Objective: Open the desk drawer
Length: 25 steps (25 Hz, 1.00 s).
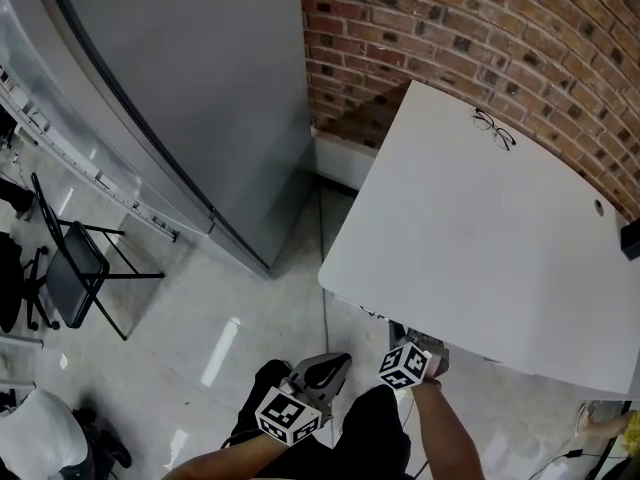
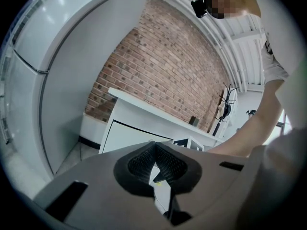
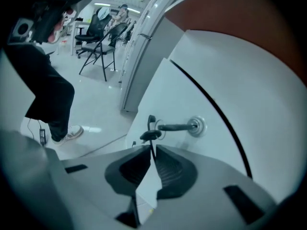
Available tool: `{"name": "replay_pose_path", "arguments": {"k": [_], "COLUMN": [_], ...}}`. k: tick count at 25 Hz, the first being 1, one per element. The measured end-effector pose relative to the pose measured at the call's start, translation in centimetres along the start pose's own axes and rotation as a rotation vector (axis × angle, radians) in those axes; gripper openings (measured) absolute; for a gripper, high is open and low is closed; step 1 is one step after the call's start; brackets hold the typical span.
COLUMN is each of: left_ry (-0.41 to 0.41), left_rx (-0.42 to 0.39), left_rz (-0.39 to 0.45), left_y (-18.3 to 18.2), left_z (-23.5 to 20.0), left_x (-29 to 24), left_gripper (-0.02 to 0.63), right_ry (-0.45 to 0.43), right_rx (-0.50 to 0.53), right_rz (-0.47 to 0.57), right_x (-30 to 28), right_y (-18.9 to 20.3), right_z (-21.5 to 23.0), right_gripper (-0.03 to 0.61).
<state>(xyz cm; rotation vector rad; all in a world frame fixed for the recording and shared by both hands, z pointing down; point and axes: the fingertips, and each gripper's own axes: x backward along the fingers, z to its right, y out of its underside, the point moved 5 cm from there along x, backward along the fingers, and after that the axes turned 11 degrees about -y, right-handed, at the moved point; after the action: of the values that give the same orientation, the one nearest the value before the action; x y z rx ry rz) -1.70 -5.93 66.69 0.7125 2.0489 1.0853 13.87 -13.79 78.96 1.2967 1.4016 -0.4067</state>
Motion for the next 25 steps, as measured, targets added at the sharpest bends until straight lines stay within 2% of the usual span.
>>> {"name": "replay_pose_path", "arguments": {"k": [4,11,25], "left_ry": [-0.009,-0.023,-0.050], "left_rx": [0.002,-0.017,0.046], "left_rz": [-0.008,-0.018,-0.057], "left_y": [0.7,1.2,0.7], "left_z": [-0.4,-0.8,-0.7], "left_x": [0.2,1.5,4.1], "left_gripper": [0.008,0.008,0.008], "right_ry": [-0.006,-0.025,-0.078], "right_rx": [-0.017,-0.025,-0.065], "right_rz": [0.052,0.077,0.110], "right_x": [0.3,0.8,3.3], "right_y": [0.1,-0.3,-0.2], "right_z": [0.0,-0.7,-4.9], "right_gripper": [0.040,0.032,0.031]}}
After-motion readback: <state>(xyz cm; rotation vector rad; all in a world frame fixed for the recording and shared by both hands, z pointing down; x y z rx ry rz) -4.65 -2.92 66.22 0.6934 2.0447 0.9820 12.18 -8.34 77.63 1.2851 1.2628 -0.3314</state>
